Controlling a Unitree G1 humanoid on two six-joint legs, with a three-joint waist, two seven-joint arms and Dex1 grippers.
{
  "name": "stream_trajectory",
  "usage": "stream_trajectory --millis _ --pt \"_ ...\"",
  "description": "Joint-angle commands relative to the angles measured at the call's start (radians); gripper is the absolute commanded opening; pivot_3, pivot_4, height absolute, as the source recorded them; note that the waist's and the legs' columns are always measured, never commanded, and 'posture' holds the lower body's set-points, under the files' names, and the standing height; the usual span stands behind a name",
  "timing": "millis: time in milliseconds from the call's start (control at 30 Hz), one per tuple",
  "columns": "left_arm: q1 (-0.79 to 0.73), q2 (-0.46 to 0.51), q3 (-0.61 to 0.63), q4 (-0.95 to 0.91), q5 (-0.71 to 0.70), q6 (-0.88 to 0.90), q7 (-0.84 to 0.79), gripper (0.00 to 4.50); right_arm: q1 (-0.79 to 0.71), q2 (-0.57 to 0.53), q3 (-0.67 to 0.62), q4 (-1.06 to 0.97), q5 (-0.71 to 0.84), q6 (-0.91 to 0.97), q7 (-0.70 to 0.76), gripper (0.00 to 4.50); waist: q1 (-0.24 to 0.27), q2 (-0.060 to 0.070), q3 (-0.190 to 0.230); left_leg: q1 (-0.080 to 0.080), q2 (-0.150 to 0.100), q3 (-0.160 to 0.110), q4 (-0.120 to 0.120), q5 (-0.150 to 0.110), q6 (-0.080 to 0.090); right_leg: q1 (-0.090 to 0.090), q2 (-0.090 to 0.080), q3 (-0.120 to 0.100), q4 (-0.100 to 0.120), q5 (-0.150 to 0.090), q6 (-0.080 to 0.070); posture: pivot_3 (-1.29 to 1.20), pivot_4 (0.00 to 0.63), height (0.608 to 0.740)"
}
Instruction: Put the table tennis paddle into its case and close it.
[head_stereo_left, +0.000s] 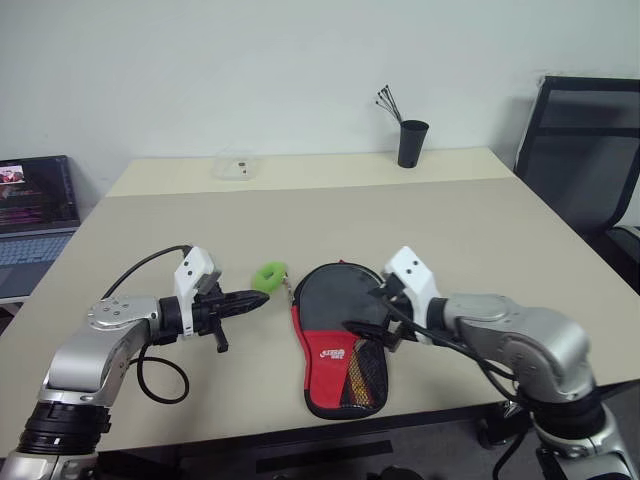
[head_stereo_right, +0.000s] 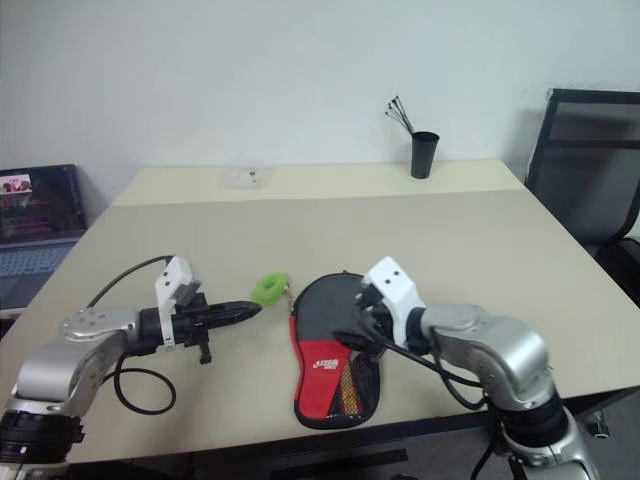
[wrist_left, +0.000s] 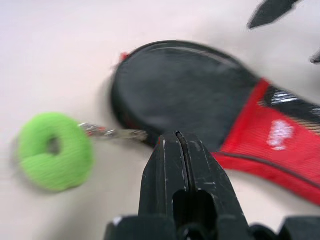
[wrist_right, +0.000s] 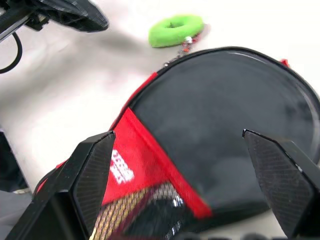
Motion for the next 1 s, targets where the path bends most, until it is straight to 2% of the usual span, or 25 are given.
stream_trajectory --millis 33,133,167,200,367,400,600,1000 --pt "-0.025 -0.009 0.027 0.044 0.047 -0.054 0.053 1.21 -0.020 0.032 0.061 0.057 -0.067 -0.111 0.001 4.50 0.000 0.000 0.000 0.000 0.000 0.001 0.000 0.000 0.000 0.000 0.000 0.000 0.000 0.000 0.000 0.00 0.150 0.740" --pt "-0.056 -0.034 0.025 0.095 0.073 -0.079 0.095 2.40 -0.025 0.051 0.105 0.108 -0.115 -0.173 0.007 4.50 0.001 -0.001 0.000 -0.001 0.000 0.002 0.000 0.000 0.000 -0.002 0.000 0.001 0.001 0.000 0.000 0.00 0.150 0.740" --pt "-0.074 -0.048 0.020 0.118 0.083 -0.085 0.112 2.41 -0.026 0.057 0.117 0.119 -0.128 -0.189 0.008 4.50 0.001 -0.001 -0.001 -0.002 0.001 0.002 0.000 0.000 0.000 -0.003 0.000 0.001 0.001 0.000 0.000 0.00 0.150 0.740" --pt "-0.093 -0.063 0.014 0.144 0.093 -0.090 0.131 2.60 -0.024 0.062 0.126 0.126 -0.135 -0.199 0.010 4.50 0.002 -0.002 -0.001 -0.002 0.001 0.003 0.000 0.000 0.000 -0.003 0.000 0.002 0.001 0.000 0.000 0.00 0.150 0.740" --pt "-0.182 -0.116 -0.004 0.273 0.142 -0.112 0.177 4.31 -0.012 0.074 0.143 0.141 -0.169 -0.228 0.027 4.50 0.002 -0.004 -0.003 -0.002 0.000 0.003 0.001 0.000 0.000 -0.003 0.000 0.002 0.002 0.000 0.000 0.00 0.150 0.740" --pt "-0.197 -0.123 -0.007 0.300 0.153 -0.118 0.187 4.43 -0.011 0.075 0.143 0.143 -0.175 -0.230 0.029 4.50 0.002 -0.004 -0.003 -0.002 0.000 0.003 0.001 0.000 0.000 -0.003 0.000 0.002 0.002 0.000 0.000 0.00 0.150 0.740" --pt "-0.290 -0.166 -0.049 0.455 0.225 -0.131 0.223 4.43 -0.003 0.082 0.143 0.144 -0.202 -0.234 0.032 4.50 0.002 -0.006 -0.003 -0.002 0.000 0.003 0.001 0.000 0.000 -0.003 0.000 0.002 0.003 0.001 0.001 0.00 0.150 0.740" --pt "-0.365 -0.222 -0.165 0.591 0.293 -0.096 0.109 4.43 0.005 0.100 0.140 0.137 -0.230 -0.231 0.027 4.50 0.002 -0.007 -0.004 -0.002 -0.001 0.004 0.002 0.000 0.000 -0.003 0.001 0.002 0.003 0.001 0.000 0.00 0.150 0.740"
